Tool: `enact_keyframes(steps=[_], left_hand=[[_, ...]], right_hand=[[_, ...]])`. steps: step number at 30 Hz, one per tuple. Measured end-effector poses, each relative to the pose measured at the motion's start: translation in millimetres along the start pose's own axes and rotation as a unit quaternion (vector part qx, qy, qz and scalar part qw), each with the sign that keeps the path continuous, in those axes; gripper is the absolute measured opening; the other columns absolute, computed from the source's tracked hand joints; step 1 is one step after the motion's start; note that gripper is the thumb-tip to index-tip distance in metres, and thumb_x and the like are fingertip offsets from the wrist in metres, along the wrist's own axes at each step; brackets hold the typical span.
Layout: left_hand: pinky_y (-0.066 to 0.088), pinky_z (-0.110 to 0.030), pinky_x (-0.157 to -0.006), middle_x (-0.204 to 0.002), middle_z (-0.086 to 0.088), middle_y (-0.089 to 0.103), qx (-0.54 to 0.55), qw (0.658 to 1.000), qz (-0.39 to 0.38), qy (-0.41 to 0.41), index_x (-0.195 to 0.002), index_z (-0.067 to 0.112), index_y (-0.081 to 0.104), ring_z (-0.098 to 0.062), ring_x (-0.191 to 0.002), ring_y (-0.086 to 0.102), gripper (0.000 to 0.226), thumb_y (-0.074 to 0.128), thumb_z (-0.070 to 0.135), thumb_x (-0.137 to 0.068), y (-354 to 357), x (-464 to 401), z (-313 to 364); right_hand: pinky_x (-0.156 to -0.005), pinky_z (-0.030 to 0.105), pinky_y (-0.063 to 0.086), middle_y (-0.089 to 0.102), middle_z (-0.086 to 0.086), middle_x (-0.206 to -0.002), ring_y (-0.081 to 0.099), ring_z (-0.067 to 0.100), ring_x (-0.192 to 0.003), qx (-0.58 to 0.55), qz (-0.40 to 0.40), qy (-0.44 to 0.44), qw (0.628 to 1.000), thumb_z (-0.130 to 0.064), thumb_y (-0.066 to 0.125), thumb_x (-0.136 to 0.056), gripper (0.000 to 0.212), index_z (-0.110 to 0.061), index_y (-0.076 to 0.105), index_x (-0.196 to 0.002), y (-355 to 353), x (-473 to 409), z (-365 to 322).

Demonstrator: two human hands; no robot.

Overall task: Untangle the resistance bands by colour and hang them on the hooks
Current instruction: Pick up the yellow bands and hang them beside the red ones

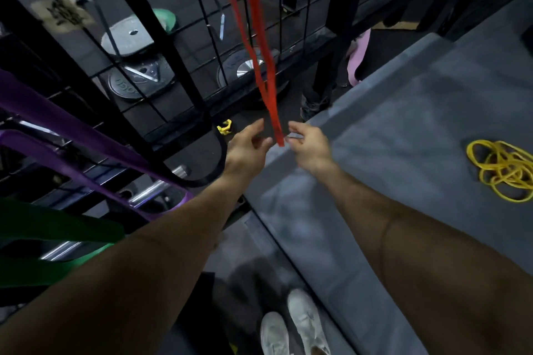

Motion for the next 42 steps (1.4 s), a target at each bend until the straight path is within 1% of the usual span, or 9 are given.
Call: enact_keyframes(steps=[6, 11, 16, 21, 27, 33, 35, 38, 42], left_hand=[[0.041, -0.018, -0.078, -0.117, -0.009, 0.063, -0.044, 0.998, -0.040, -0.028, -0.120, 0.012, 0.060, -0.021, -0.102, 0.060, 0.031, 0.056, 0.015, -0.089, 51, 16, 2], [0.041, -0.031, -0.094, -0.117, -0.016, 0.058, -0.108, 0.983, -0.140, 0.047, -0.113, 0.005, 0.060, -0.030, -0.110, 0.054, 0.030, 0.051, 0.017, -0.087, 132, 34, 43], [0.043, -0.030, -0.091, -0.124, -0.010, 0.048, -0.123, 0.964, -0.221, 0.081, -0.122, 0.011, 0.055, -0.025, -0.106, 0.058, 0.035, 0.054, 0.019, -0.088, 242, 60, 87], [0.038, -0.034, -0.102, -0.134, -0.014, 0.045, -0.170, 0.935, -0.273, 0.153, -0.130, 0.011, 0.048, -0.030, -0.123, 0.047, 0.045, 0.057, 0.025, -0.088, 342, 65, 104], [0.038, -0.037, -0.105, -0.136, -0.011, 0.042, -0.177, 0.919, -0.295, 0.193, -0.133, 0.012, 0.044, -0.029, -0.123, 0.048, 0.050, 0.059, 0.025, -0.087, 440, 45, 110], [0.032, -0.035, -0.111, -0.143, -0.007, 0.041, -0.124, 0.906, -0.345, 0.211, -0.141, 0.018, 0.033, -0.024, -0.132, 0.040, 0.069, 0.066, 0.020, -0.081, 521, 31, 112], [0.039, -0.038, -0.105, -0.133, -0.005, 0.052, -0.111, 0.896, -0.376, 0.208, -0.133, 0.020, 0.041, -0.026, -0.124, 0.049, 0.064, 0.068, 0.024, -0.076, 540, 35, 110], [0.041, -0.024, -0.077, -0.098, -0.005, 0.063, -0.138, 0.897, -0.350, 0.232, -0.104, 0.013, 0.063, -0.023, -0.095, 0.059, 0.021, 0.061, 0.024, -0.086, 542, 46, 109], [0.033, -0.024, -0.068, -0.090, -0.013, 0.066, -0.118, 0.904, -0.312, 0.267, -0.094, 0.006, 0.064, -0.025, -0.087, 0.060, 0.018, 0.052, 0.019, -0.092, 500, 53, 119]], right_hand=[[-0.096, 0.024, 0.037, 0.059, 0.020, -0.126, 0.056, 0.030, -0.119, 0.038, 0.041, 0.010, 0.998, 0.000, 0.055, -0.088, 0.039, 0.004, 0.053, -0.127, -53, 20, 40], [-0.096, 0.037, 0.045, 0.065, 0.020, -0.114, 0.061, 0.033, -0.107, 0.058, 0.122, 0.091, 0.987, -0.006, 0.058, -0.086, 0.032, 0.000, 0.061, -0.117, -130, 43, 106], [-0.094, 0.036, 0.044, 0.062, 0.017, -0.120, 0.056, 0.032, -0.114, 0.140, 0.162, 0.159, 0.964, -0.009, 0.058, -0.085, 0.032, -0.004, 0.061, -0.117, -220, 65, 188], [-0.098, 0.040, 0.043, 0.055, 0.016, -0.128, 0.049, 0.034, -0.121, 0.184, 0.196, 0.219, 0.938, -0.013, 0.057, -0.085, 0.037, -0.007, 0.057, -0.122, -285, 78, 271], [-0.100, 0.042, 0.037, 0.044, 0.014, -0.134, 0.037, 0.035, -0.126, 0.219, 0.245, 0.238, 0.914, -0.016, 0.052, -0.089, 0.041, -0.009, 0.047, -0.129, -326, 67, 348], [-0.106, 0.045, 0.037, 0.039, 0.006, -0.141, 0.032, 0.031, -0.133, 0.248, 0.202, 0.231, 0.919, -0.012, 0.050, -0.088, 0.050, -0.015, 0.040, -0.136, -332, 50, 394], [-0.107, 0.045, 0.037, 0.039, 0.005, -0.140, 0.034, 0.032, -0.131, 0.253, 0.188, 0.224, 0.922, -0.018, 0.052, -0.089, 0.048, -0.017, 0.042, -0.136, -329, 51, 403], [-0.107, 0.043, 0.037, 0.042, 0.006, -0.137, 0.038, 0.032, -0.128, 0.248, 0.171, 0.217, 0.928, -0.020, 0.054, -0.088, 0.045, -0.017, 0.047, -0.133, -327, 57, 406], [-0.100, 0.040, 0.044, 0.051, 0.015, -0.128, 0.045, 0.034, -0.124, 0.206, 0.196, 0.203, 0.937, -0.009, 0.051, -0.084, 0.036, -0.009, 0.056, -0.120, -327, 70, 387]])
Point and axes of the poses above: each hand's wrist, its own x-axis away from the middle knuckle, its own y-axis out of the palm, z = x × y, the point moved 3 cm from there along -x, towards the middle knuckle
